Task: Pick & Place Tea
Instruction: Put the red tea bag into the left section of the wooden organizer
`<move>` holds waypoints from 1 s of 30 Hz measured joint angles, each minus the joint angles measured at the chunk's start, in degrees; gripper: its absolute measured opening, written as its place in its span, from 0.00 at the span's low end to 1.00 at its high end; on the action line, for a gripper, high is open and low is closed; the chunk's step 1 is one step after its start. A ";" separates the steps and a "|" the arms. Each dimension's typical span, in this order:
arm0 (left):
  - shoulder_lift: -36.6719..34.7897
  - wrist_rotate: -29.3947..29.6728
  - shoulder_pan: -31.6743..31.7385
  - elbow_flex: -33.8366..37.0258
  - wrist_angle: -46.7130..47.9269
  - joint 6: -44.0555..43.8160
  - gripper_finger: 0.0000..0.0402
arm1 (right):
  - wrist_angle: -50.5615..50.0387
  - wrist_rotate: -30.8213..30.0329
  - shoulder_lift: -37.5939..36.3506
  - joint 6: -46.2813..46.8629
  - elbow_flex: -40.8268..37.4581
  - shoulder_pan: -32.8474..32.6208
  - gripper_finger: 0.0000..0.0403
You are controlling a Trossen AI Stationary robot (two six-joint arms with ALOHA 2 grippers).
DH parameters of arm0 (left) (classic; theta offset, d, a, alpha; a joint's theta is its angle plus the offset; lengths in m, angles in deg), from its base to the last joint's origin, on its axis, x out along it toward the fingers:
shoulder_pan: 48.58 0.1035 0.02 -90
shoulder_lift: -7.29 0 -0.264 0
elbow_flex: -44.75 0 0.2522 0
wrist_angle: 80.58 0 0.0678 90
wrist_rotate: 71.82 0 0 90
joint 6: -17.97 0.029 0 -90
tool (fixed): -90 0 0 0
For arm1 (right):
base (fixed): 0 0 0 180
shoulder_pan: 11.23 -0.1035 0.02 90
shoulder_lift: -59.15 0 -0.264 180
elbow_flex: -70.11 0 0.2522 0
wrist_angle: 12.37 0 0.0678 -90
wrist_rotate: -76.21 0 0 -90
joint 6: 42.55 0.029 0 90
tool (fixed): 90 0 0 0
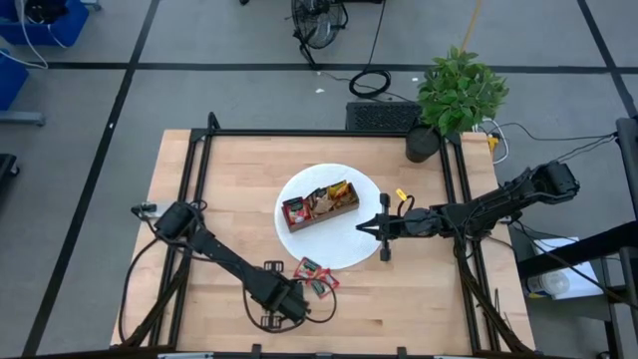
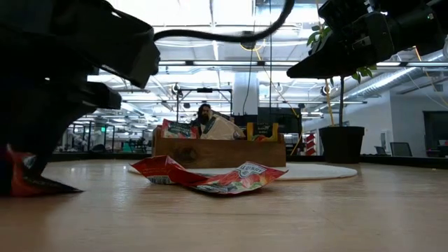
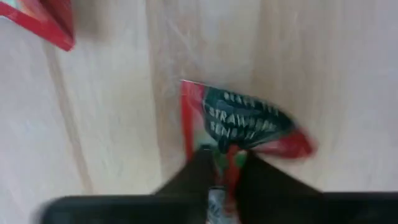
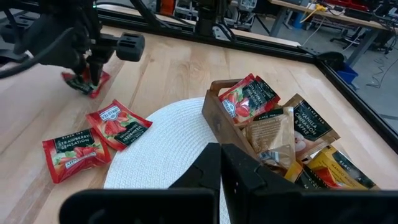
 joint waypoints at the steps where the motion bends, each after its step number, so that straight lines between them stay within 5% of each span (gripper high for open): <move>1: -0.10 -0.13 0.22 -0.49 0.79 0.48 0.09 | 0.01 0.00 0.00 -0.01 0.00 0.00 0.00; 4: -1.06 1.19 0.38 -2.10 4.14 -0.21 0.04 | 0.08 0.01 0.00 0.00 0.00 0.00 0.00; 9: -5.58 13.14 -0.38 -4.78 8.54 -0.57 0.02 | 0.06 0.02 0.00 0.00 0.00 0.00 0.00; 16: -10.67 47.85 -2.60 -4.85 7.81 2.45 0.01 | 1.68 0.91 0.10 2.03 0.00 0.00 0.00; 21: -9.94 66.20 -0.46 -4.80 2.15 18.58 0.01 | 8.13 5.87 2.32 3.00 0.00 0.13 0.00; 30: -9.75 70.60 9.20 -0.51 -24.79 60.70 0.01 | 22.82 12.31 5.38 3.85 0.00 3.43 0.15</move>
